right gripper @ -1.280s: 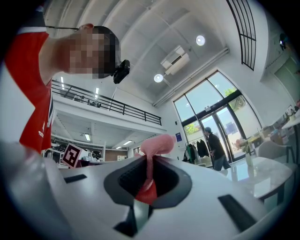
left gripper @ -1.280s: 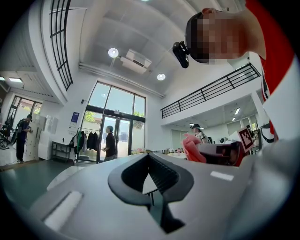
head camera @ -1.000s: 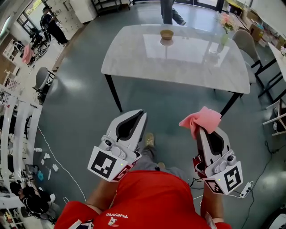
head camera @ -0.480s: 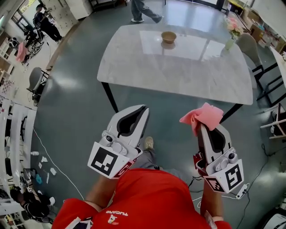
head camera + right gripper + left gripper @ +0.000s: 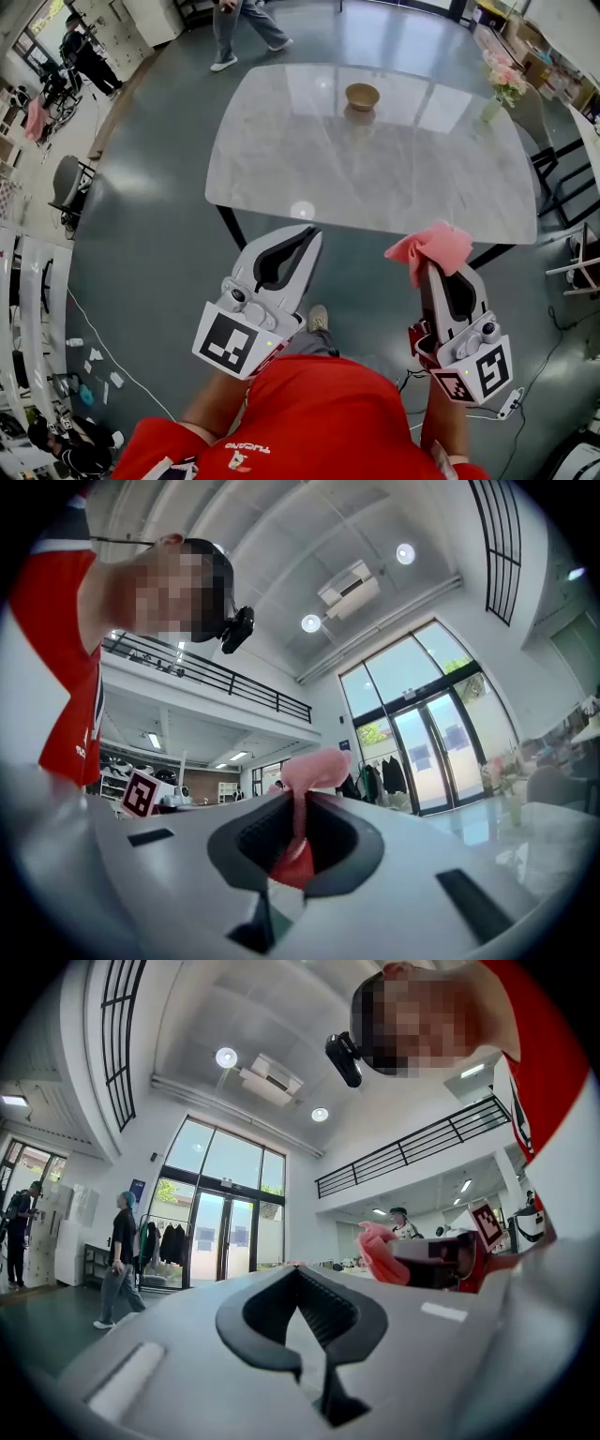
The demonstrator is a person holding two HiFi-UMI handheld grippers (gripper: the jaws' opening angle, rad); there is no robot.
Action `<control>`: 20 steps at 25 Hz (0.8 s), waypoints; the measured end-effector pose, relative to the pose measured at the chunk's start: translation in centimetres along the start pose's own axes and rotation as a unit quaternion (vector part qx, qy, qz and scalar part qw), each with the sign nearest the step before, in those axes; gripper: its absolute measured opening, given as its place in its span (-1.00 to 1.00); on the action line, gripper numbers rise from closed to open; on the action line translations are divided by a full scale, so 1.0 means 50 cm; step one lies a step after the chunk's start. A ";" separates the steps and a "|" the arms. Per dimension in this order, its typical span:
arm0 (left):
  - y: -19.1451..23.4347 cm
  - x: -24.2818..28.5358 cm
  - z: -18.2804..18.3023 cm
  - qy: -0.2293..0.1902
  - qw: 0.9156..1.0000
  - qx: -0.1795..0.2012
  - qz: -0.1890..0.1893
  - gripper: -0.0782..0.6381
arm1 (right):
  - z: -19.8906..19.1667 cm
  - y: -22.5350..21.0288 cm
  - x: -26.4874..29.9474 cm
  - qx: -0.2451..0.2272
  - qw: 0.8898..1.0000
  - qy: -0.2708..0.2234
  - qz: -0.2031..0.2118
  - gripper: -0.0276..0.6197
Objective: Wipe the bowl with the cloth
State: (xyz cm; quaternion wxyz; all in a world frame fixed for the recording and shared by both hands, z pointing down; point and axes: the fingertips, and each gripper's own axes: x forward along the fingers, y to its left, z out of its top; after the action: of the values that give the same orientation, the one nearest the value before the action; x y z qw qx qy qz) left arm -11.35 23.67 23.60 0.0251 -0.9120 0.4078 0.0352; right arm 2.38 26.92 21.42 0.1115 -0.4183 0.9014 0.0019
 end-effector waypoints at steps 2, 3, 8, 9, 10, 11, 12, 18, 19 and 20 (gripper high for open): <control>0.026 0.009 -0.007 0.013 1.000 -0.004 -0.002 -0.76 | -0.003 -0.007 0.029 0.000 1.000 0.000 -0.005 -0.85; 0.039 0.014 -0.008 0.015 1.000 -0.002 -0.004 -0.76 | -0.004 -0.011 0.042 -0.001 1.000 0.000 -0.007 -0.86; 0.090 0.044 -0.014 0.016 1.000 0.007 -0.017 -0.76 | -0.014 -0.027 0.102 -0.008 1.000 0.002 -0.014 -0.85; 0.098 0.051 -0.016 0.017 1.000 0.006 -0.019 -0.76 | -0.016 -0.031 0.111 -0.009 1.000 0.003 -0.015 -0.86; 0.105 0.058 -0.018 0.016 1.000 0.004 -0.020 -0.76 | -0.018 -0.034 0.118 -0.010 1.000 0.004 -0.016 -0.86; 0.110 0.064 -0.020 0.015 1.000 0.002 -0.022 -0.76 | -0.020 -0.037 0.124 -0.011 1.000 0.006 -0.017 -0.86; 0.114 0.069 -0.021 0.015 1.000 0.000 -0.023 -0.76 | -0.023 -0.041 0.129 -0.012 1.000 0.008 -0.018 -0.85; 0.137 0.082 -0.026 0.013 0.999 -0.007 -0.029 -0.76 | -0.030 -0.049 0.151 -0.015 1.000 0.011 -0.024 -0.85; 0.137 0.086 -0.027 0.014 0.999 -0.007 -0.029 -0.76 | -0.030 -0.053 0.152 -0.016 1.000 0.011 -0.023 -0.85; 0.136 0.091 -0.028 0.014 0.999 -0.007 -0.029 -0.76 | -0.030 -0.058 0.153 -0.016 1.000 0.012 -0.023 -0.86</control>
State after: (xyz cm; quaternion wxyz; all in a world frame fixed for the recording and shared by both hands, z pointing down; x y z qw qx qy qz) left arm -13.34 15.65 24.52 0.0141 -0.9241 0.3810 0.0244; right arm -0.50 19.14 21.61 0.0937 -0.4410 0.8925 0.0086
